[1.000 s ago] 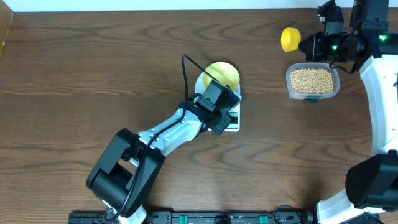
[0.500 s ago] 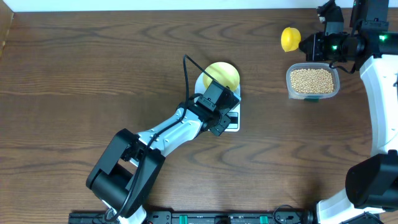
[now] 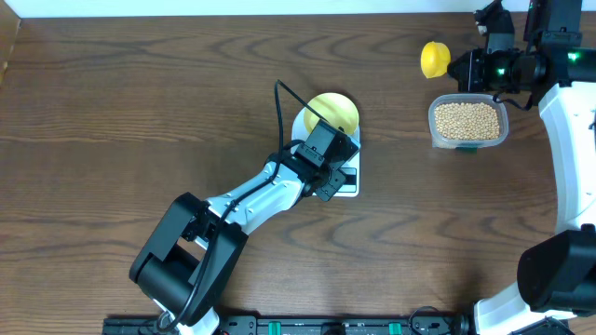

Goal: Scoop item into bowl and weigh 50g on scale

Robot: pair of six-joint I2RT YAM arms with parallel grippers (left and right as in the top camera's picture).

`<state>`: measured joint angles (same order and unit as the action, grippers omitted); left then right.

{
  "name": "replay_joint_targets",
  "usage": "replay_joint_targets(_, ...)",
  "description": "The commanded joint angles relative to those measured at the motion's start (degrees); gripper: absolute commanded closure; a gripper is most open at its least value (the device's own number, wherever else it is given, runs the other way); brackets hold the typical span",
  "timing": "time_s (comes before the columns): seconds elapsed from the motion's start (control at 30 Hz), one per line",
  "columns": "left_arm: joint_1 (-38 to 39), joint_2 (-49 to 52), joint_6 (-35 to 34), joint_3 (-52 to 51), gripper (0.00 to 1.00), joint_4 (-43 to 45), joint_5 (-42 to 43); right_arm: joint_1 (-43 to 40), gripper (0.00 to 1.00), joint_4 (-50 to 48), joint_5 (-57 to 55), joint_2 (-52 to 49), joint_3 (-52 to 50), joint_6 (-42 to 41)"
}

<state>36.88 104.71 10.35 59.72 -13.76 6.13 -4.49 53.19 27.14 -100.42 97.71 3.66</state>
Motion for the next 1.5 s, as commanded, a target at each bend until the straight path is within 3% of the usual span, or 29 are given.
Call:
replay_joint_targets(0.0,-0.4,2.6,0.1,-1.1,0.92,-2.1,-1.3,-0.2,0.99,0.2,0.0,0.4,0.7,0.7)
replay_joint_targets(0.43,-0.2,2.6,2.0,-1.1,0.92,-2.0,1.4,-0.2,0.99,0.2,0.0,0.4,0.7,0.7)
replay_joint_targets(0.57,-0.2,2.6,5.7,-1.1,0.92,-2.0,4.2,-0.2,0.99,0.2,0.0,0.4,0.7,0.7)
replay_joint_targets(1.2,-0.3,6.7,5.7,-1.1,0.92,-0.9,0.4,-0.2,0.99,0.4,0.0,0.4,0.7,0.7)
replay_joint_targets(1.47,-0.3,-1.6,5.6,-1.1,0.92,-2.1,0.5,-0.2,0.99,0.3,0.0,0.4,0.7,0.7)
